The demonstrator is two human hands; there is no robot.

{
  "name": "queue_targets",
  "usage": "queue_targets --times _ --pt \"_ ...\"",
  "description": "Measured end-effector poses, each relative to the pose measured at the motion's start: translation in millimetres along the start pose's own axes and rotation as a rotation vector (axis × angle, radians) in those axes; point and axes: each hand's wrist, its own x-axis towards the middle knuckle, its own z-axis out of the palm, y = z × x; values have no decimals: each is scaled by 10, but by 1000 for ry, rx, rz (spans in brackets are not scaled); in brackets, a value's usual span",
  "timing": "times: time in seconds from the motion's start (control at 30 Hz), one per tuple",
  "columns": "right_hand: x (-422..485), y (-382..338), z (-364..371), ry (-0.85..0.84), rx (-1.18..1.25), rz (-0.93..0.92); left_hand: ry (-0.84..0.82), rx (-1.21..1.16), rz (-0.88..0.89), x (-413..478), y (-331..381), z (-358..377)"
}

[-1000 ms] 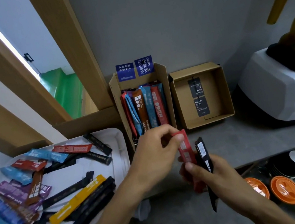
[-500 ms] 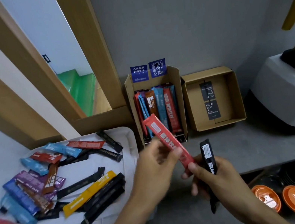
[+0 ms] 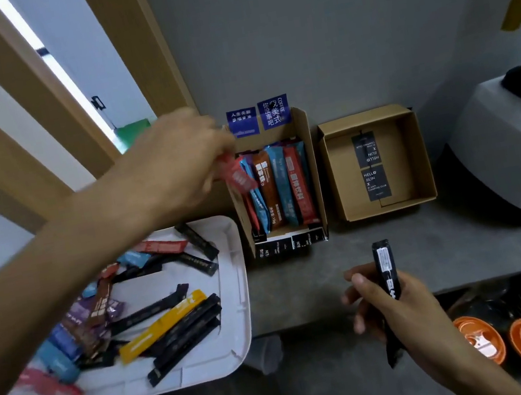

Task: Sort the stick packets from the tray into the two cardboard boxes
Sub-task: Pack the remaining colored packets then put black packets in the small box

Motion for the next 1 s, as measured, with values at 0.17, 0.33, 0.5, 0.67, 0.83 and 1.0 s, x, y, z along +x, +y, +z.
queue_targets --times 0.17,0.33,0.5,0.67,0.83,1.0 --pt "-50 -6 -46 5 -3 -37 -258 326 161 659 132 174" --pt "-88 30 -100 31 19 -61 -386 302 184 831 226 586" --pt "-68 204 -129 72 30 -52 -455 241 155 921 146 462" --pt "-73 246 -178 68 28 -53 -346 449 144 838 152 570" --pt "-36 227 -202 71 21 -65 -319 404 138 837 97 503" --pt "-32 214 -203 48 26 -73 -153 471 101 761 218 623"
